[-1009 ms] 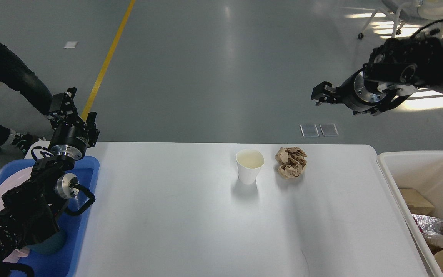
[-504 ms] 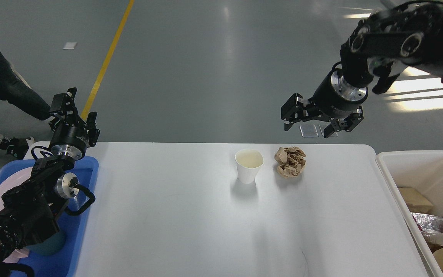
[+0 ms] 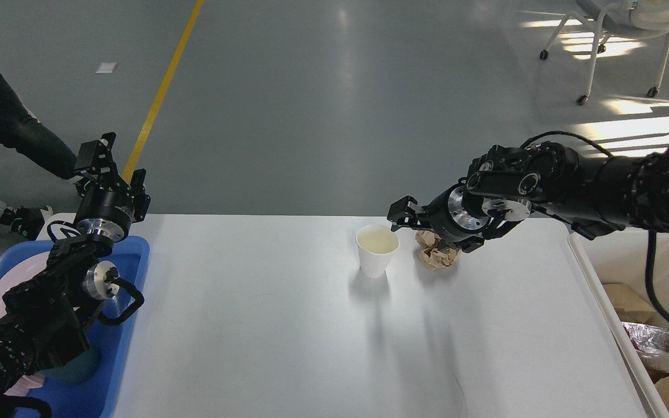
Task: Tidy desktop
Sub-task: 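Grasp the small white paper cup with the right gripper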
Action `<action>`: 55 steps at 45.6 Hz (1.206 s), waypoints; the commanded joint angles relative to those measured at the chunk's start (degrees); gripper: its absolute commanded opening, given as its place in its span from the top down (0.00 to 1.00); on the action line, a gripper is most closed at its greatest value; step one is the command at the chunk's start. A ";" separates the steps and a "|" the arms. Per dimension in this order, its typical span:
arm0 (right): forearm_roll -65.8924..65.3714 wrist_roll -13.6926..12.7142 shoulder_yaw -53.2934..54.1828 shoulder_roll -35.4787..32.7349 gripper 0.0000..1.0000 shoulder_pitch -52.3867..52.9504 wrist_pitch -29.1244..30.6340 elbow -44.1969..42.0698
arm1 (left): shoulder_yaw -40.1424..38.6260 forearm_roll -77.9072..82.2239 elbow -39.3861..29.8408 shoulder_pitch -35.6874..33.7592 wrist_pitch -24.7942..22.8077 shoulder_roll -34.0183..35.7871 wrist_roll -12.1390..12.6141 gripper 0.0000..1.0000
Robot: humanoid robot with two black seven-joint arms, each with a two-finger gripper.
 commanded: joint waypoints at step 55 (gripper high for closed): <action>0.08 -0.07 0.28 8.38 1.00 -14.57 -5.16 -14.37 | 0.00 0.00 0.00 0.00 0.00 -0.01 0.00 0.03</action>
